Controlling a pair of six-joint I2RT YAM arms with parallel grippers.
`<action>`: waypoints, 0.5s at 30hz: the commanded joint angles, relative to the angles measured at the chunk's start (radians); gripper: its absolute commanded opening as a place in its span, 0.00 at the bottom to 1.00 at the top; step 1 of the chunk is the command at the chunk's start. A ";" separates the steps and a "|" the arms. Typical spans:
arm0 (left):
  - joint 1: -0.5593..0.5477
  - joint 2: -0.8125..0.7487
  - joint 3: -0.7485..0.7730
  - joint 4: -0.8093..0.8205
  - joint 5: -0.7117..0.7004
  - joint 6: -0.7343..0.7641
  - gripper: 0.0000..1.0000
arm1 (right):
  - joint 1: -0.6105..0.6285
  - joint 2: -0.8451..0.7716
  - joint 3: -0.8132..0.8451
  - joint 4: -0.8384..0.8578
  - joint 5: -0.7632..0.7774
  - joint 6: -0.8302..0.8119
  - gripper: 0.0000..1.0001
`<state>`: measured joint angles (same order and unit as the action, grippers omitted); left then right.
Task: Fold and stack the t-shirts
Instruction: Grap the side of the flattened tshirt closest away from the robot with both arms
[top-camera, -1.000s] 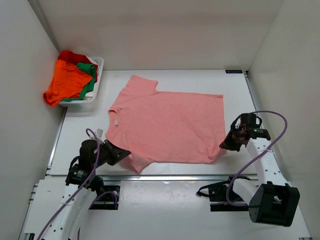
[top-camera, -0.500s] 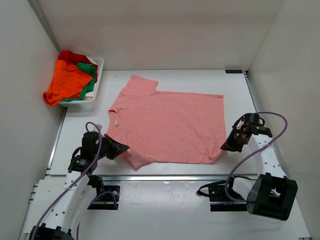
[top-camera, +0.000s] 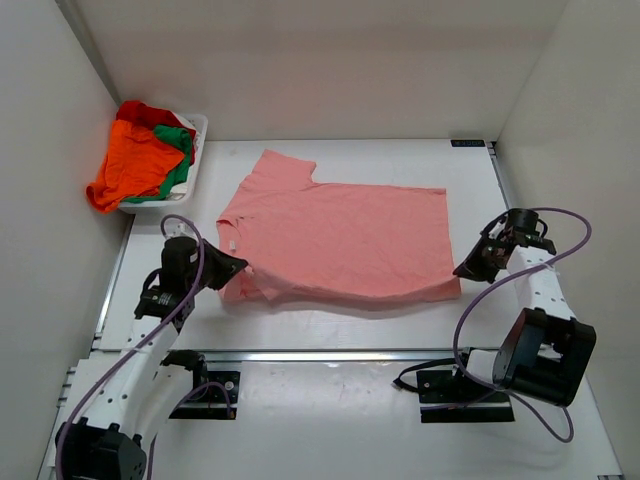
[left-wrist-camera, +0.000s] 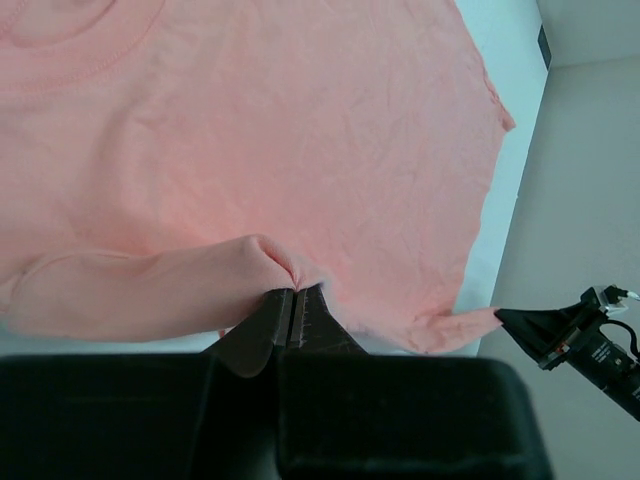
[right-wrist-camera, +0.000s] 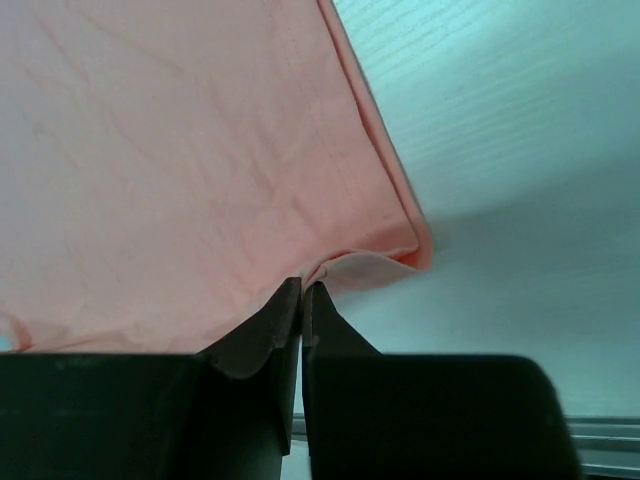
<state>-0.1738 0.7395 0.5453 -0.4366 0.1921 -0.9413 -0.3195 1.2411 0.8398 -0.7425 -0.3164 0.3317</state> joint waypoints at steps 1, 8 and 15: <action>0.014 0.011 0.036 0.039 -0.056 0.038 0.00 | 0.013 0.024 0.048 0.058 -0.021 -0.013 0.00; 0.025 0.106 0.044 0.093 -0.051 0.062 0.00 | 0.037 0.073 0.050 0.106 -0.033 -0.003 0.00; 0.051 0.230 0.082 0.148 -0.045 0.116 0.00 | 0.030 0.115 0.042 0.132 -0.020 -0.003 0.00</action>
<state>-0.1482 0.9474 0.5762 -0.3500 0.1623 -0.8680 -0.2886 1.3422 0.8589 -0.6548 -0.3336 0.3328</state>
